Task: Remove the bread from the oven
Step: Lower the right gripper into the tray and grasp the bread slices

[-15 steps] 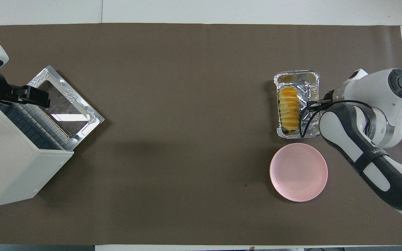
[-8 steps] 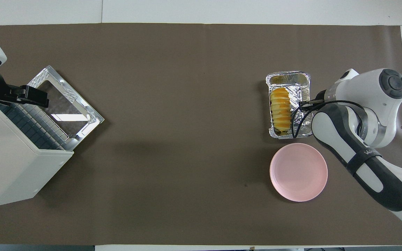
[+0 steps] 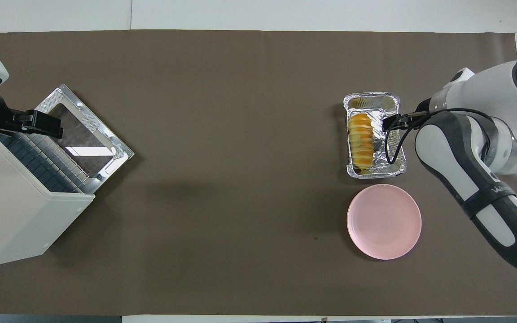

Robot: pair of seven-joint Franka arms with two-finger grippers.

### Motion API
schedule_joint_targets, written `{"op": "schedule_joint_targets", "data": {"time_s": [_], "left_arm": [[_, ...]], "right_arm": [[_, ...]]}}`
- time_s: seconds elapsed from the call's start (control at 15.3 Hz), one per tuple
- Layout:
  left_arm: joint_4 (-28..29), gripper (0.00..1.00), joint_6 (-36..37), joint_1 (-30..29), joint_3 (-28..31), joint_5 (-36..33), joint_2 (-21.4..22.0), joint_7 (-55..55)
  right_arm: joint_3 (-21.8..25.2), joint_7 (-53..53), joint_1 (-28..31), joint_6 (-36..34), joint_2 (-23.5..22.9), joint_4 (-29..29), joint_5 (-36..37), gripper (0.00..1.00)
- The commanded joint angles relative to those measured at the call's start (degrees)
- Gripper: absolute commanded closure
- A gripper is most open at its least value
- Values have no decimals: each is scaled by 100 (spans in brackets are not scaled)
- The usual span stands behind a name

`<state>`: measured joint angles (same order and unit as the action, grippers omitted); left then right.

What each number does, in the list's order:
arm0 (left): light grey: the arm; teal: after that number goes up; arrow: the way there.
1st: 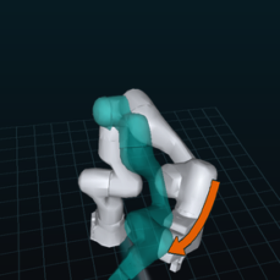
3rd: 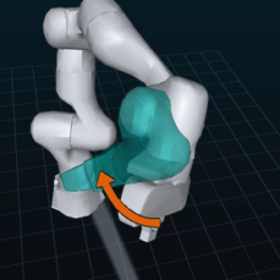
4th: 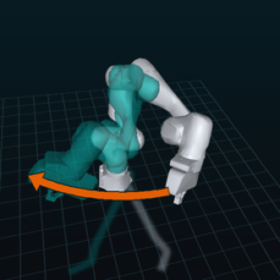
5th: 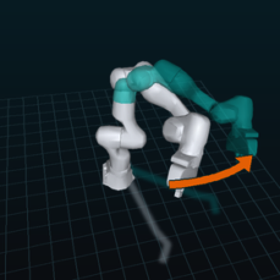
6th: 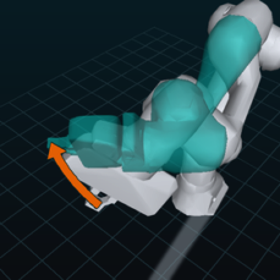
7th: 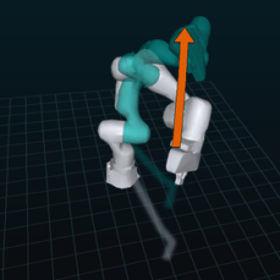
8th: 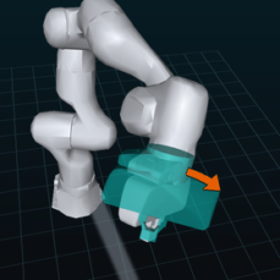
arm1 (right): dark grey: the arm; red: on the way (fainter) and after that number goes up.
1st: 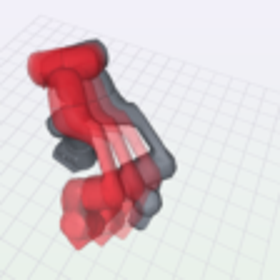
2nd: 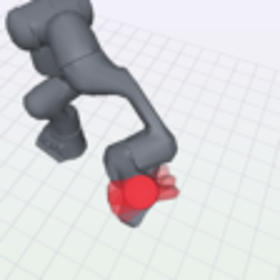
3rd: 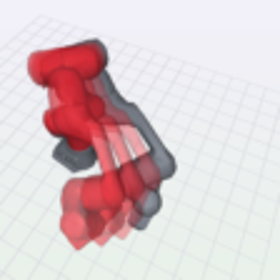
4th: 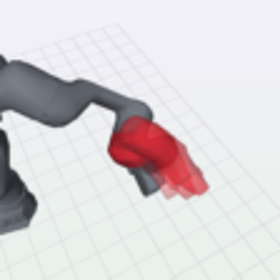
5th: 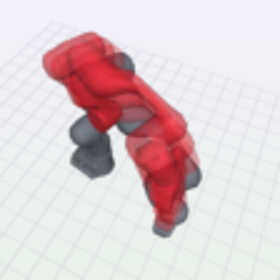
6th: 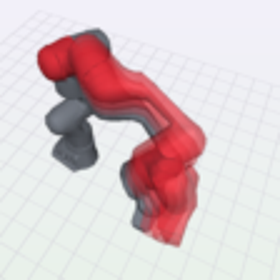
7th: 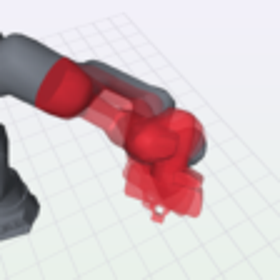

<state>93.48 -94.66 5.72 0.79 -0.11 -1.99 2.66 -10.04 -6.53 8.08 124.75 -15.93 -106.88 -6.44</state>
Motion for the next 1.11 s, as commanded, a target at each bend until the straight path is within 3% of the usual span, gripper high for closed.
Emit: {"op": "schedule_joint_targets", "data": {"time_s": [0.0, 0.2, 0.78, 1.04], "left_arm": [[153, 0, -35, -36, -27, -68, 128, 33], [153, 0, -35, -36, -27, -68, 128, 41], [153, 0, -35, -36, -27, -68, 128, 33], [153, 0, -35, -36, -27, -68, 128, 33]], "right_arm": [[-15, 554, -280, -31, -51, 115, 195, 0], [-15, 1100, -579, 163, -112, -8, 230, 0], [-24, 1092, -589, 813, -209, -596, 230, 1], [-24, 1101, -589, 910, -200, -746, 230, 14]]}}
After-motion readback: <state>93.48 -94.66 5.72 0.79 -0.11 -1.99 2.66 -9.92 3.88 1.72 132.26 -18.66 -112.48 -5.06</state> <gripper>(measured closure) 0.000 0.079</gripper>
